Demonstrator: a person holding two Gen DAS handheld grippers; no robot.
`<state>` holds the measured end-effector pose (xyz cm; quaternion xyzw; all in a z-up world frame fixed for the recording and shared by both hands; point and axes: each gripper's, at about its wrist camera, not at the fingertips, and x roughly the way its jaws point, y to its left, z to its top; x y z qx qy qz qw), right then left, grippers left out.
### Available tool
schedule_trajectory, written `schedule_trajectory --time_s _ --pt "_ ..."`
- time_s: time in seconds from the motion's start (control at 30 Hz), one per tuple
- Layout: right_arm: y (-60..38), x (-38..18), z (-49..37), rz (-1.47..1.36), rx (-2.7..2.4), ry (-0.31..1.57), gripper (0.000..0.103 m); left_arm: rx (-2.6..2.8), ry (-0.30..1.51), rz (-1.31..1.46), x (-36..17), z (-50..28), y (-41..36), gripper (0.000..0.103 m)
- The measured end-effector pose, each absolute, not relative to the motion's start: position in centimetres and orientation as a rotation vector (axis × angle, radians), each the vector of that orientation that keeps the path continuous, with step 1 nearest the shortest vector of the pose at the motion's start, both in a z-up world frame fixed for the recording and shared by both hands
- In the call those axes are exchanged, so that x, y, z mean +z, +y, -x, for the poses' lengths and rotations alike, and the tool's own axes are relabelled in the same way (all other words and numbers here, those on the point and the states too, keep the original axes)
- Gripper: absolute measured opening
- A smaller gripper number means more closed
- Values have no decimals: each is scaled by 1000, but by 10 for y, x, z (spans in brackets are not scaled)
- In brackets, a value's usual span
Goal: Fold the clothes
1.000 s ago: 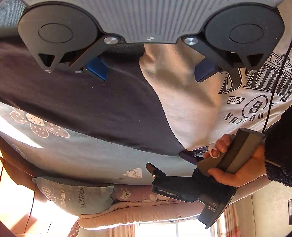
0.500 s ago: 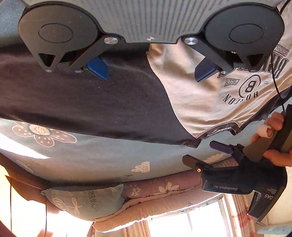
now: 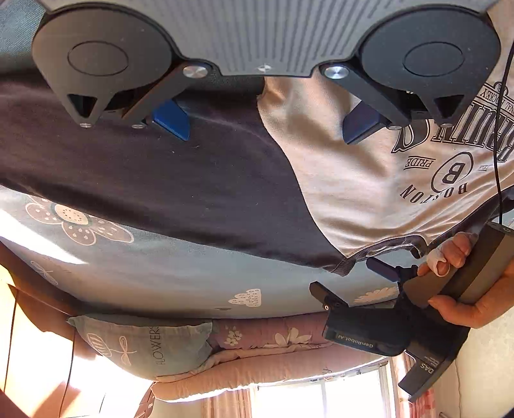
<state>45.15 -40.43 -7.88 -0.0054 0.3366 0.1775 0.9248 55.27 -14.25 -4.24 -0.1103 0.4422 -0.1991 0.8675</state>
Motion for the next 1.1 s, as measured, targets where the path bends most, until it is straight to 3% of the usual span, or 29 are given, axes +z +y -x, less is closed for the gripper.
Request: schedule_trajectory --time_s 0.27,0.5,0.93,1.1 --pt "-404 -81 -453 18 365 694 103 -721 1044 224 -67 -559 -243 101" --pt "-402 -82 -453 40 369 696 103 -665 1029 201 -88 -591 -271 101" --pt "-420 -76 -458 -8 326 676 103 -461 1072 51 2 -496 -170 102" --pt "-432 -79 -465 -59 300 686 103 -396 1115 69 -7 -433 -126 102"
